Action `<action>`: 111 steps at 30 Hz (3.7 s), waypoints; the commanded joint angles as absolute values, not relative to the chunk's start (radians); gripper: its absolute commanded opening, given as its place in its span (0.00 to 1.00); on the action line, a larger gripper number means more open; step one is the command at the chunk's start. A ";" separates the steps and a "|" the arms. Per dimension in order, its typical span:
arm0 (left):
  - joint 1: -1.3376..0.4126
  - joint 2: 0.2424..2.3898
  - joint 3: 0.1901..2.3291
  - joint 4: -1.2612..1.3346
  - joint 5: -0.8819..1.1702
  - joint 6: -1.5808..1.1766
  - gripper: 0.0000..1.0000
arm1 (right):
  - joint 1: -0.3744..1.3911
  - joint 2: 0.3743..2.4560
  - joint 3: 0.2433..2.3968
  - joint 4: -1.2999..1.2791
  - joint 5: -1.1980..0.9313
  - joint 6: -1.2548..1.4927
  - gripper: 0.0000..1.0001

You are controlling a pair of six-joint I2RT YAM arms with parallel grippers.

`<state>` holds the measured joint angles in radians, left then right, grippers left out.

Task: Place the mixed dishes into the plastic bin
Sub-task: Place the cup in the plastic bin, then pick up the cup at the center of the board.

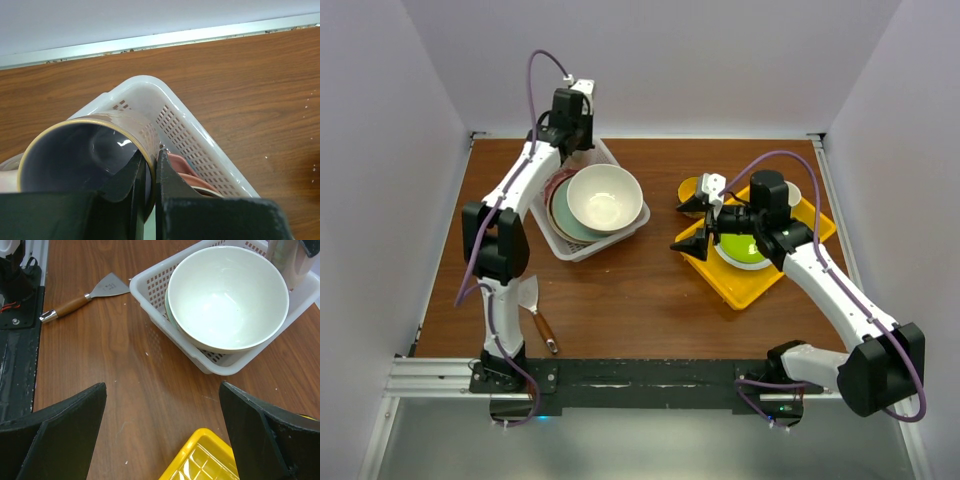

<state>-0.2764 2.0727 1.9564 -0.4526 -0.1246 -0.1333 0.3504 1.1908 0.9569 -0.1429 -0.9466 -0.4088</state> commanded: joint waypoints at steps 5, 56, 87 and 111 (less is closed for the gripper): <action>-0.298 2.117 2.094 -0.380 -0.132 -0.078 0.03 | 0.336 1.190 0.960 -0.137 -0.985 -0.419 0.98; -0.308 1.767 1.852 -0.330 -0.225 -0.026 0.99 | 0.255 1.150 0.957 -0.149 -0.947 -0.446 0.98; -0.293 0.858 0.910 -0.034 -0.158 -0.067 1.00 | 0.252 1.365 1.268 -0.276 -0.621 -0.304 0.98; -0.293 0.747 0.770 -0.021 -0.137 -0.058 1.00 | 0.252 1.693 1.413 -0.275 -0.068 0.020 0.91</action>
<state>-0.2966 0.7547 0.7734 -0.0696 -0.1505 -0.0662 0.2531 1.6989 1.4357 -0.3267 -0.1539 -0.0570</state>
